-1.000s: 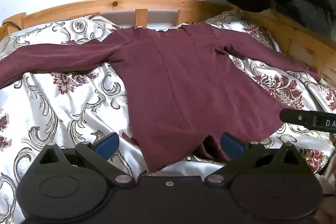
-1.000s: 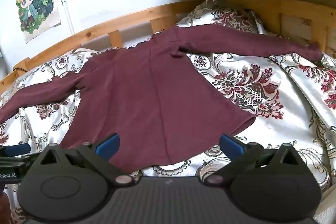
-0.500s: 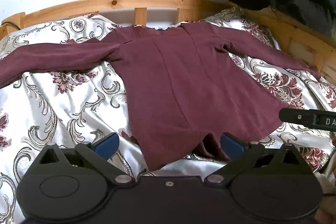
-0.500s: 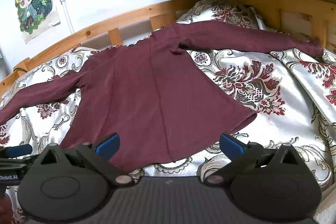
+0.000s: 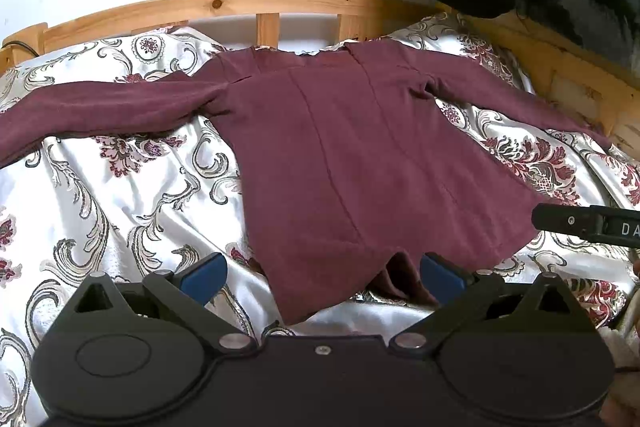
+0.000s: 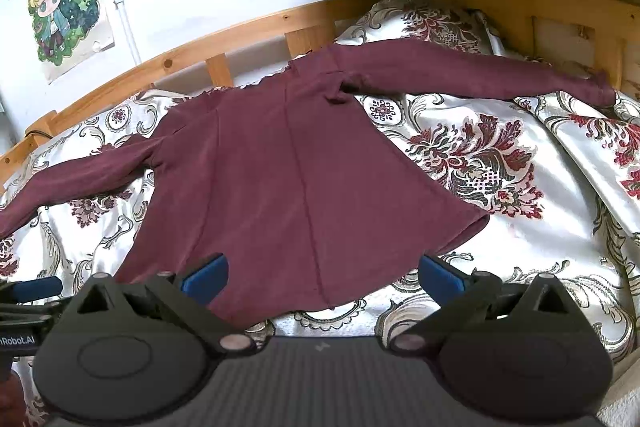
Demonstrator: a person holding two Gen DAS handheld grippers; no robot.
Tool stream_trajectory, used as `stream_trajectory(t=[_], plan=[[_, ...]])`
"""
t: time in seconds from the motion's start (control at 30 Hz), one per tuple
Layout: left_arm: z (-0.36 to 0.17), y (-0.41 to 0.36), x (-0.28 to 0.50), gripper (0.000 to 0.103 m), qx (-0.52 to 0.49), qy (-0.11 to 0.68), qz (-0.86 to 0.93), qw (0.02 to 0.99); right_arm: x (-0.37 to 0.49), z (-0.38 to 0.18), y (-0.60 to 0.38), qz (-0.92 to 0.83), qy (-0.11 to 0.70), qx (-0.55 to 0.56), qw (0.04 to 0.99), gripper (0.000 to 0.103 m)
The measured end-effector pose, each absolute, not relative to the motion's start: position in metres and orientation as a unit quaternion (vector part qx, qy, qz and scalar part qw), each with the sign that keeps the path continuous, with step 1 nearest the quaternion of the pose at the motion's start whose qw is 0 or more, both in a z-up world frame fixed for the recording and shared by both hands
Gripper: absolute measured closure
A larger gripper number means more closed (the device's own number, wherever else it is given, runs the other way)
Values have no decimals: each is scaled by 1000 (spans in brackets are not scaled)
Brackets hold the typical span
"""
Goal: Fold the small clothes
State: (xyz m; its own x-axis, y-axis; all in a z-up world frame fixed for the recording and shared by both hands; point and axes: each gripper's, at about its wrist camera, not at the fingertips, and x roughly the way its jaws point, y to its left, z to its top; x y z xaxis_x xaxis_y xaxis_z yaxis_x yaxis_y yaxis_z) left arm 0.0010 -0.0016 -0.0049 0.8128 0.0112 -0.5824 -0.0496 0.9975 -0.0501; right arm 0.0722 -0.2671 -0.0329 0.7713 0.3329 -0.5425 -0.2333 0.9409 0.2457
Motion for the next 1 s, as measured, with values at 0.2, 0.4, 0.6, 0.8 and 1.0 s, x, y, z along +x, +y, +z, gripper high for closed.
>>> stream_trajectory(t=[0.2, 0.4, 0.6, 0.8, 1.0], plan=[[-5, -2, 1, 1, -31, 306, 16, 951, 72, -33, -267, 151, 303, 83, 937, 0], [-5, -2, 1, 1, -31, 306, 16, 951, 72, -33, -267, 151, 303, 83, 937, 0], [-5, -2, 1, 1, -31, 306, 17, 951, 73, -33, -268, 152, 304, 84, 937, 0], [-5, -2, 1, 1, -31, 306, 16, 951, 73, -35, -267, 153, 309, 88, 935, 0], [-5, -2, 1, 1, -31, 307, 17, 951, 73, -35, -267, 153, 310, 89, 934, 0]])
